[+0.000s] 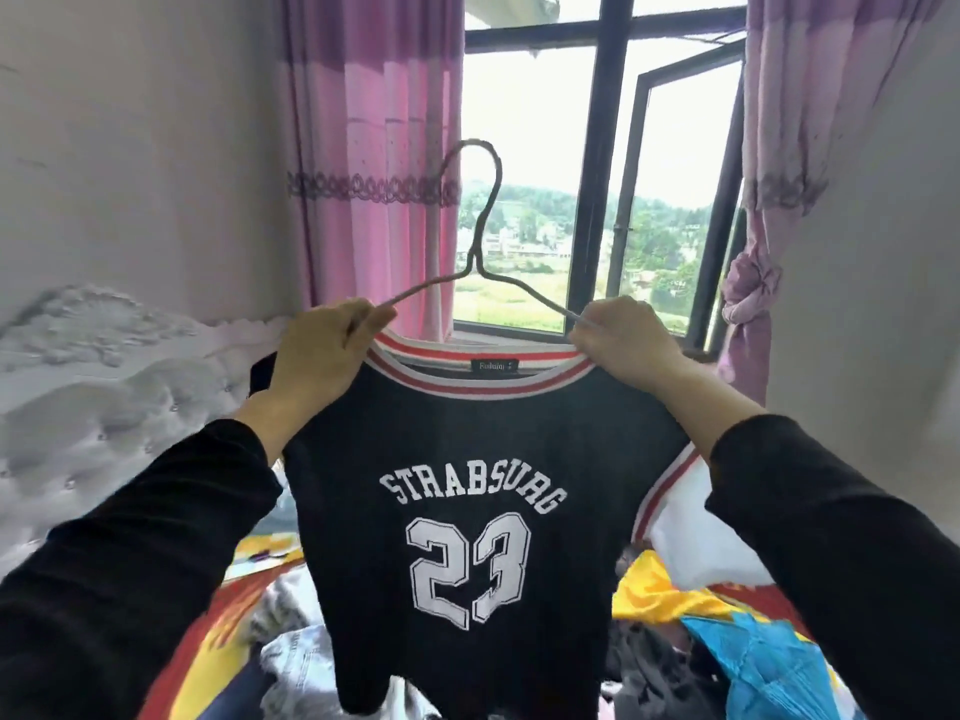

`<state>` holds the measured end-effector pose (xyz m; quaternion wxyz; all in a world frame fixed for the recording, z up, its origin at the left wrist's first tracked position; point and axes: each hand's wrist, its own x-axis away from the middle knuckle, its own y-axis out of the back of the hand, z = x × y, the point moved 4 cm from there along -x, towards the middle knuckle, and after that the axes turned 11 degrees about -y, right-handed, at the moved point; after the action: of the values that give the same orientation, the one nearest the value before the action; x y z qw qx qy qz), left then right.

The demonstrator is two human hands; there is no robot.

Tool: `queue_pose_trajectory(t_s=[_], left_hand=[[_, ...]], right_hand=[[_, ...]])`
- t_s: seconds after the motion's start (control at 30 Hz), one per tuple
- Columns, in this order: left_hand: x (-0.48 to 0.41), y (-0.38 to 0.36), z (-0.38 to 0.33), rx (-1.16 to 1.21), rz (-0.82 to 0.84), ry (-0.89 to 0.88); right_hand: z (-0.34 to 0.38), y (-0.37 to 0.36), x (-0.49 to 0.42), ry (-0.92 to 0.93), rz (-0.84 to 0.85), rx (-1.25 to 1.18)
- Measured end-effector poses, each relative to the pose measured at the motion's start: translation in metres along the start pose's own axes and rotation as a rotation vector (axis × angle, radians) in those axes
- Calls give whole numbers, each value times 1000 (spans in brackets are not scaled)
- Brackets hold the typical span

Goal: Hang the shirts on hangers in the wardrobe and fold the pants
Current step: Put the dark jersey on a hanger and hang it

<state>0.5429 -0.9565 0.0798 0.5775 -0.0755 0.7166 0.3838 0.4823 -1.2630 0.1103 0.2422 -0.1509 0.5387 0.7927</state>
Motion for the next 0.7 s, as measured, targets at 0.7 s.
queue_pose_trajectory(t_s=[0.7], left_hand=[[251, 387, 10, -433, -95, 578]], right_hand=[[416, -57, 201, 740, 652, -529]])
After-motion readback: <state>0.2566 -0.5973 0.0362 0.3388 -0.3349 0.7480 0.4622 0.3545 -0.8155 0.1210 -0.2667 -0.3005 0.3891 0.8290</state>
